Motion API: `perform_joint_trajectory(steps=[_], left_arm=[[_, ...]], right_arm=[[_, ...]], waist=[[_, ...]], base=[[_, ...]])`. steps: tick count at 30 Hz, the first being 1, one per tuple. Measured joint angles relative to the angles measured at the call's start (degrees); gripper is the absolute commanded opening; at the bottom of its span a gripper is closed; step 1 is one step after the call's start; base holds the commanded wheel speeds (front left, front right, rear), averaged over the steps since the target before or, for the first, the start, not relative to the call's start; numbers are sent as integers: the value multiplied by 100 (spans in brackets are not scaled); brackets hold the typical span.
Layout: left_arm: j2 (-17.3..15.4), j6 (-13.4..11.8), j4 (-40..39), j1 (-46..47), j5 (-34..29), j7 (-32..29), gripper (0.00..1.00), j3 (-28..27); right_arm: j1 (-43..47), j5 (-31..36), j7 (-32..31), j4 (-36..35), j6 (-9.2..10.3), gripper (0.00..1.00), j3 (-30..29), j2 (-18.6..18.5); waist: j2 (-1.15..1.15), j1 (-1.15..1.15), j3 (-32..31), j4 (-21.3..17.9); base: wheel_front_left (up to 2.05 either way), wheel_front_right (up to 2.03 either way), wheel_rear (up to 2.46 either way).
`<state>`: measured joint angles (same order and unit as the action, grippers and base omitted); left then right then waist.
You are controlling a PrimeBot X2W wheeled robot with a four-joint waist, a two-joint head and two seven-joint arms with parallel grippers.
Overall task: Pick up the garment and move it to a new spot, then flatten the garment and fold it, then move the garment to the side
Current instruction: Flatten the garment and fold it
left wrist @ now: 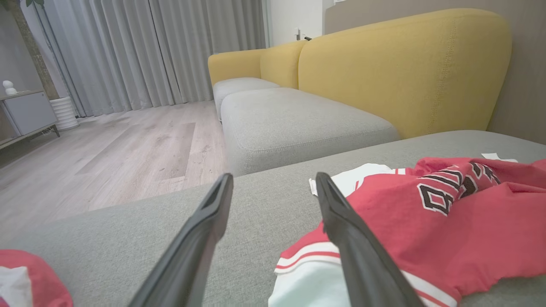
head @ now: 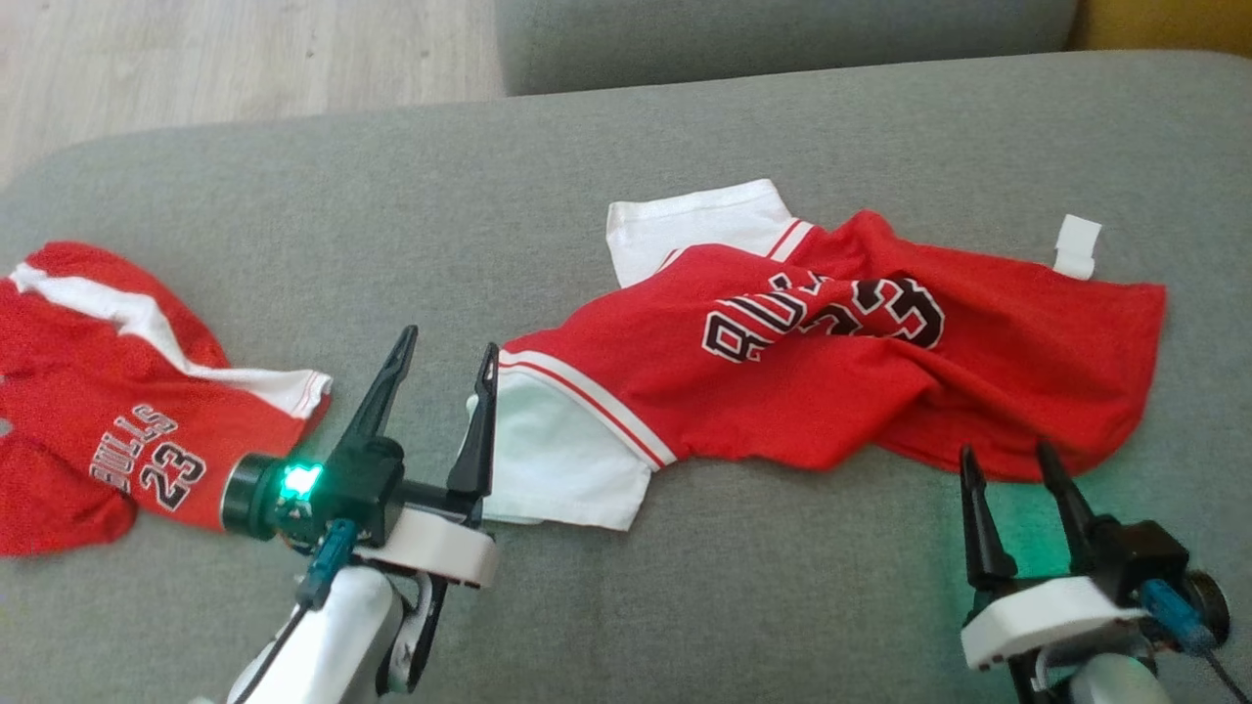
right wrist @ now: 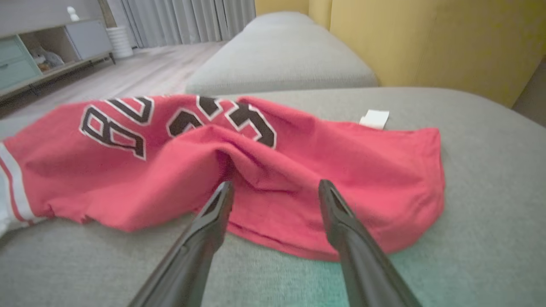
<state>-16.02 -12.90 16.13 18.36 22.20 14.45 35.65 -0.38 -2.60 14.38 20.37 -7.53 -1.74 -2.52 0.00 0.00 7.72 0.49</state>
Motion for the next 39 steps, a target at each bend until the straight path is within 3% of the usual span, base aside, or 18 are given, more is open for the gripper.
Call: perform_joint_trajectory(steps=[9,15,16,17,27,31,39], left_arm=[[124,240,-51,-5,-230,0,100,-210],[244,363,10,-2,-367,0,100,-320],[250,388,16,-2,-370,0,100,-355],[255,390,25,-2,-372,0,100,-391],[387,492,129,-19,-513,0,100,-641],[461,545,142,-57,-531,0,100,-673],[772,705,215,-114,-683,0,100,-787]], right_arm=[[-850,70,-282,1345,0,100,10,0],[-1301,275,-481,1803,0,100,43,-10],[-1371,322,-498,1864,0,91,38,-13],[-1423,390,-538,1909,0,0,32,-13],[-1266,1263,-873,1757,-1,0,-638,-2],[-1029,1429,-1200,1467,-1,0,-723,-235],[-701,825,-2482,485,-1,0,-539,-1693]], waist=[[0,1,230,173],[0,1,324,205],[0,0,328,198],[0,0,327,189],[0,0,107,-62],[0,0,19,-145],[0,0,-108,-190]], base=[[0,0,0],[0,0,0],[0,0,0],[0,0,0],[0,0,0],[0,0,0],[0,0,0]])
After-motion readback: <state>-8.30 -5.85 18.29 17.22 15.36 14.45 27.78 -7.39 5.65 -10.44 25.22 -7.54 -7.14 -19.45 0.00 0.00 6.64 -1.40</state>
